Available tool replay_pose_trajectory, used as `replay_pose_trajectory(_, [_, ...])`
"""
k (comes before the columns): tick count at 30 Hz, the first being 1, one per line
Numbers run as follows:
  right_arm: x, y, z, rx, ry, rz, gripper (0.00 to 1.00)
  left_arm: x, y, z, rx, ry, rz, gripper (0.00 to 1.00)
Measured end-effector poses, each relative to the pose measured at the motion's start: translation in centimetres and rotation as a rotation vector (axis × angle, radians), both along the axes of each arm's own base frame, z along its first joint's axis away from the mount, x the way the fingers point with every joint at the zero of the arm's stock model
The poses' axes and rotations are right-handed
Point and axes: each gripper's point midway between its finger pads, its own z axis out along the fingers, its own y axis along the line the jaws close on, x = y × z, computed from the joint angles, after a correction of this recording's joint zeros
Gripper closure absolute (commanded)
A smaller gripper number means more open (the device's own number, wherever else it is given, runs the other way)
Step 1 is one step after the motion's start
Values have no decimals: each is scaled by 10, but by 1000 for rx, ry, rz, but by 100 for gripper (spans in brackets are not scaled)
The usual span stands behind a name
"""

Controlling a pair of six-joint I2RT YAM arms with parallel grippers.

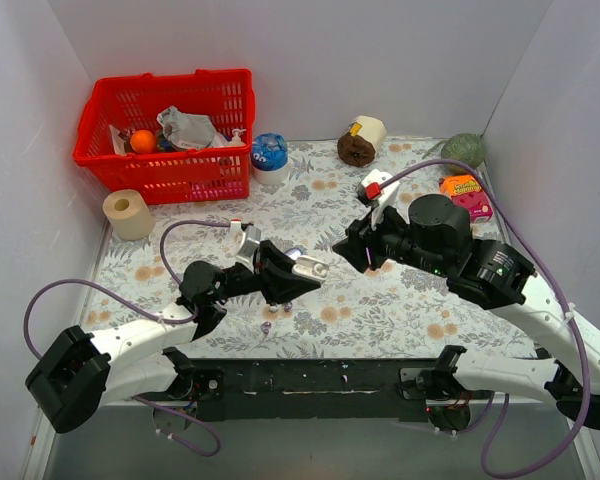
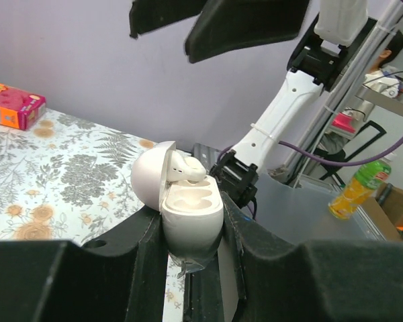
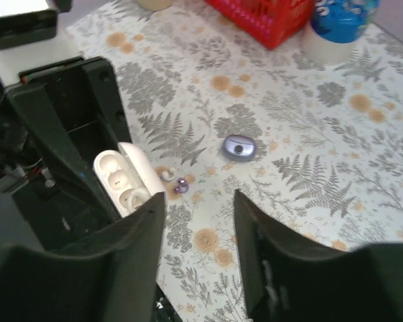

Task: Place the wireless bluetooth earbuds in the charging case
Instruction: Place the earbud in the charging case.

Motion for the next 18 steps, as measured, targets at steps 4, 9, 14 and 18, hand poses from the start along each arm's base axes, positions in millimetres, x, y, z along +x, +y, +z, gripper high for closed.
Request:
replay_pose_trajectory(4, [16, -6, 8, -97, -81, -155, 34, 9, 1, 0, -2, -2, 52, 100])
replay_pose_trajectory(9, [55, -20, 26, -226, -195, -429, 17, 13, 4, 5, -14, -13, 90, 100])
replay_pose_trajectory(14, [65, -31, 34, -196, -298, -471, 7, 13, 9, 11, -32, -27, 116, 100])
replay_pose_trajectory(18, [56, -31, 56, -151, -317, -405, 5, 12, 14, 16, -39, -33, 137, 100])
